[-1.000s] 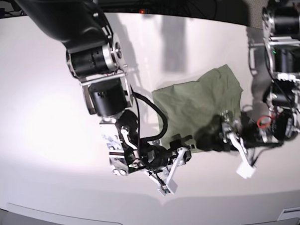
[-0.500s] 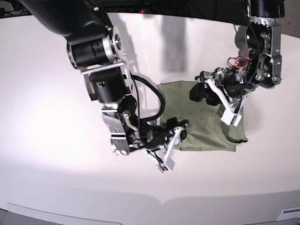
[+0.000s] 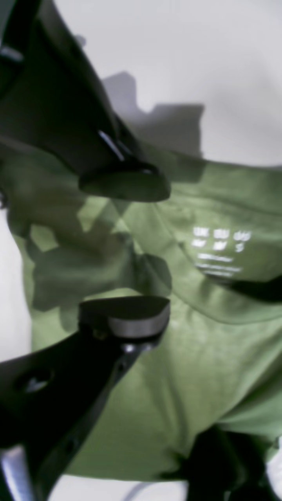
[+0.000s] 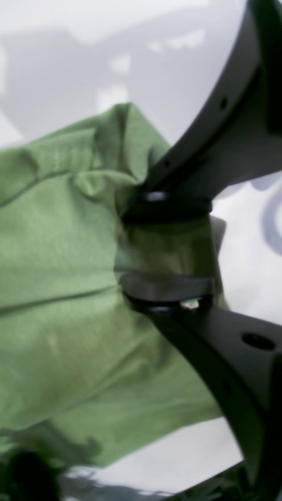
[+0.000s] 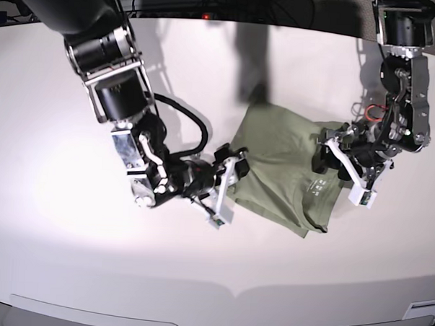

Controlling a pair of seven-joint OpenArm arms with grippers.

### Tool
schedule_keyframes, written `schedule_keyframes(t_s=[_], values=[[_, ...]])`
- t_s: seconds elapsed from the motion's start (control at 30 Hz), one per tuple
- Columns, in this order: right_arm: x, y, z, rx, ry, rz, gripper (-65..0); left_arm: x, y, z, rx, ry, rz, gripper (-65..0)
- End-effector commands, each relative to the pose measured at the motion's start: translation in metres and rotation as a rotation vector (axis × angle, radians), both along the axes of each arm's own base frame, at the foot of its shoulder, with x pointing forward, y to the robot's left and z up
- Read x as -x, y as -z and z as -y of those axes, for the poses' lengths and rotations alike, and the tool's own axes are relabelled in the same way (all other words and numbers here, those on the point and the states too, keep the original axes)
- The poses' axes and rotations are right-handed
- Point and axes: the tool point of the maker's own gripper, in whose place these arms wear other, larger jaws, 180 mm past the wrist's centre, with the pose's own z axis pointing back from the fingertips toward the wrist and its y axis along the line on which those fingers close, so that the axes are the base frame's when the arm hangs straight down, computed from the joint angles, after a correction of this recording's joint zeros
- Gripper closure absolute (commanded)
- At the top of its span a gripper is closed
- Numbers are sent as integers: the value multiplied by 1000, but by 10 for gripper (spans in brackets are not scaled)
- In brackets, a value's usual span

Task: Fold the T-shirt properly
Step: 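Lower the folded bundle onto the table with both grippers, then press and square the folded shirt edges with both grippers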

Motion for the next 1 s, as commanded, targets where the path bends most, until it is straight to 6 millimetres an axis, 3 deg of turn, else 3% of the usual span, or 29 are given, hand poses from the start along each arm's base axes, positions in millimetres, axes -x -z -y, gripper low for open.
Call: schedule_keyframes(t_s=[0.0, 0.43, 0.53, 0.73, 0.83, 0.97], values=[[32, 18, 12, 84, -72, -73, -229, -11, -15, 0, 6, 2, 51, -369], [132, 19, 1, -3, -157, -93, -229, -13, -17, 2, 14, 0, 65, -369], [140, 16, -3, -16, -163, -93, -229, -13, -17, 6, 26, 0, 65, -369], [139, 13, -5, -30, -158, -81, -229, -14, -17, 34, 93, 2, 66, -369], [137, 13, -5, -34, -148, -76, -229, -24, -26, 33, 73, 17, 60, -369], [136, 13, -5, -35, -147, -73, -229, -31, -49, 12, -13, 37, 99, -334]])
